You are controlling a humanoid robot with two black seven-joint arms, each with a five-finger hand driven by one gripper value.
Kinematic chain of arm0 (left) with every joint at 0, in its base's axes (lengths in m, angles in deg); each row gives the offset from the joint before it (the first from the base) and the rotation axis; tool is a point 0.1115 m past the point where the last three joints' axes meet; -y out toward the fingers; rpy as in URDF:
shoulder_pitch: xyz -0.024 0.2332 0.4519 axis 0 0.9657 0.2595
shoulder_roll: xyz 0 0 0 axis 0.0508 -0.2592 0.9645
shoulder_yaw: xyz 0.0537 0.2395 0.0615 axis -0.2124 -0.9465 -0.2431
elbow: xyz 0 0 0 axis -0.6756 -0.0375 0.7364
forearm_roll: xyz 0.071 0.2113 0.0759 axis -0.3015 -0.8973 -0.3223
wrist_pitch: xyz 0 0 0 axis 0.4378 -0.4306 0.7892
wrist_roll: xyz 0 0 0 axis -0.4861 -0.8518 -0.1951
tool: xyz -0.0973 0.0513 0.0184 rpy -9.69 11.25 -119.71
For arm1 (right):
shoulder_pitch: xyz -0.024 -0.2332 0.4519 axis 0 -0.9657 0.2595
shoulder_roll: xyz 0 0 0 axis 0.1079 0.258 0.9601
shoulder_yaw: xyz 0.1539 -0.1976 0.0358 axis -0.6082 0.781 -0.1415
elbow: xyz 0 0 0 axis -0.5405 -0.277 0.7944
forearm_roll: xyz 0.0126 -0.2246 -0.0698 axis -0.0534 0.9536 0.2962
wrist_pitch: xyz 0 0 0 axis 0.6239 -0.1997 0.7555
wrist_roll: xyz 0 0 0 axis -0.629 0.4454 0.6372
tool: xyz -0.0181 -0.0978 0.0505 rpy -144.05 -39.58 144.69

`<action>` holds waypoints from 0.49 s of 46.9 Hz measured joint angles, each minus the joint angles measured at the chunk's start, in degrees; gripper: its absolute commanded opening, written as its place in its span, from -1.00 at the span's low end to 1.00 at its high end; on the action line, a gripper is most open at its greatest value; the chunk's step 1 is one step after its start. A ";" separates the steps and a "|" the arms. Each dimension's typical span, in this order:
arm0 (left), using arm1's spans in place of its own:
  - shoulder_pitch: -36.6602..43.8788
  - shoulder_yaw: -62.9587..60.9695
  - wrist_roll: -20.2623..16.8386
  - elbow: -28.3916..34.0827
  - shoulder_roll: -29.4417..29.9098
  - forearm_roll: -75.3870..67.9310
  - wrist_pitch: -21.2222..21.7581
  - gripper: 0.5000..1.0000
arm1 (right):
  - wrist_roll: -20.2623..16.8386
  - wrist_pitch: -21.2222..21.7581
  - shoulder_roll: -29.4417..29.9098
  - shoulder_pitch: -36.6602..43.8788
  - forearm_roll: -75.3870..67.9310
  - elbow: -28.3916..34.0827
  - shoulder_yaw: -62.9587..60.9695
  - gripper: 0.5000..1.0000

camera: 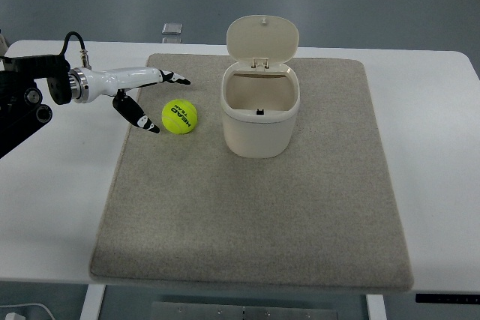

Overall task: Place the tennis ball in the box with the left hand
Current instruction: 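Lower the left hand onto the yellow-green tennis ball and curl fingers around it, then lift the grasped tennis ball off the mat with the left hand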

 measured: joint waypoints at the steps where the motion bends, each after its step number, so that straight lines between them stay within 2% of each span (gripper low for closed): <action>1: 0.02 0.00 0.00 -0.03 -0.18 -0.82 0.20 0.77 | 0.00 0.00 0.00 0.02 0.00 0.00 0.00 0.75; 12: 0.03 -1.15 -0.21 -1.24 -2.25 -9.38 1.31 0.47 | 0.00 0.00 0.00 0.02 0.00 0.00 0.00 0.75; 17: -0.02 -1.95 -0.21 -1.31 -2.55 -11.30 1.49 0.42 | 0.00 0.00 0.00 0.02 0.00 0.00 0.00 0.75; 23: -0.55 -2.03 -0.21 -1.33 -3.13 -11.96 1.50 0.17 | 0.00 0.00 0.00 0.02 0.00 0.00 0.00 0.75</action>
